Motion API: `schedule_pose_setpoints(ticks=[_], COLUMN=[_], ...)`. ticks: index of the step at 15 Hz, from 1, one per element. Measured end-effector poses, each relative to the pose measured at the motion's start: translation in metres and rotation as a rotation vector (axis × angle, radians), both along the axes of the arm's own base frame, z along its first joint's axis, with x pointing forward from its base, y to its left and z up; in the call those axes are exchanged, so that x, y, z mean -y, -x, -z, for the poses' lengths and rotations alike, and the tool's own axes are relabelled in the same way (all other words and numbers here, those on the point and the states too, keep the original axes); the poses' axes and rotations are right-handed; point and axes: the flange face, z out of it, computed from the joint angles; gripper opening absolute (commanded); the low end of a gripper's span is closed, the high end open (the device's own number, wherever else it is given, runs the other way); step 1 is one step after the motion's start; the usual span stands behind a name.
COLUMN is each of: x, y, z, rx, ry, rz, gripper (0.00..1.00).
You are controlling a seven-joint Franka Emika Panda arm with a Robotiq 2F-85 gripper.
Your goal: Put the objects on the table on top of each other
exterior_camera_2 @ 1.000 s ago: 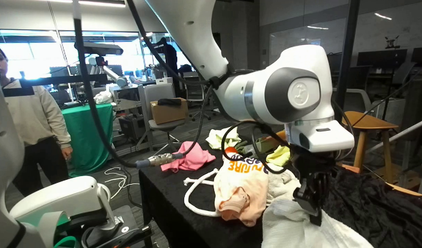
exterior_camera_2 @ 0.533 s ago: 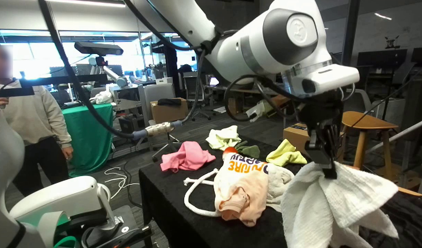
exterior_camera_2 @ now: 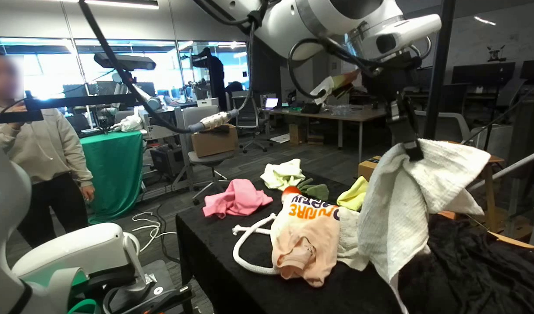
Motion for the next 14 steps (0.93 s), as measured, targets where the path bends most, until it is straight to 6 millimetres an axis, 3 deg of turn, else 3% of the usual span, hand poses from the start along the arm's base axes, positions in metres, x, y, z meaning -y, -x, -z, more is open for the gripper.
schedule_pose_setpoints(ticks=[4,8,14], x=[-0.034,-0.065,-0.091], y=[-0.012,-0.015,0.004], z=[-0.029,-0.037,-0.067], rx=[0.009,-0.02,-0.107], ry=[0.029,0.06,0.072], rz=[-0.127,-0.281,-0.596], gripper=[0.04,0.04,0.04])
